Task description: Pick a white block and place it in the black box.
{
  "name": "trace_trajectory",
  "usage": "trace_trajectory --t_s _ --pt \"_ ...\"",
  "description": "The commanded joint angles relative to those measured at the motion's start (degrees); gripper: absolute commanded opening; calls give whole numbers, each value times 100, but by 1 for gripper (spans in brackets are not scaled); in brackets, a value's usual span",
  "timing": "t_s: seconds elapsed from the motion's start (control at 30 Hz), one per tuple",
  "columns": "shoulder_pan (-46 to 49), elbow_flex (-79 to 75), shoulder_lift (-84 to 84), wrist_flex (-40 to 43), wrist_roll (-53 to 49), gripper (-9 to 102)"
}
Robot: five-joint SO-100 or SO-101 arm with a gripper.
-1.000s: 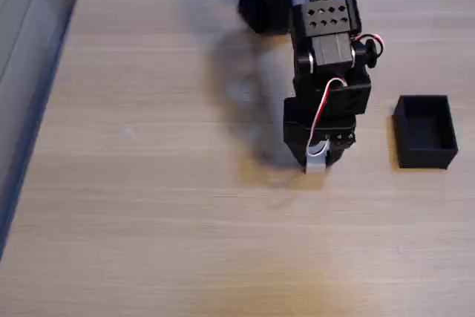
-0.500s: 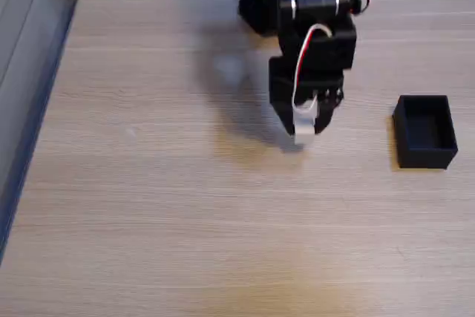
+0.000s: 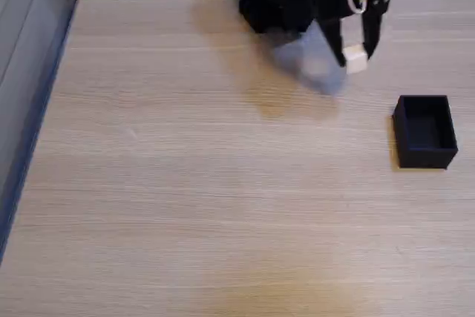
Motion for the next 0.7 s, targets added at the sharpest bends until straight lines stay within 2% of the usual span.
trace_trajectory --t_s 0.0,0.27,0.67 --pt "-598 -721 -246 18 343 0" --pt "-1336 -2188 -1644 -26 923 0" --pt "-923 -4219 -3823 -9 958 1"
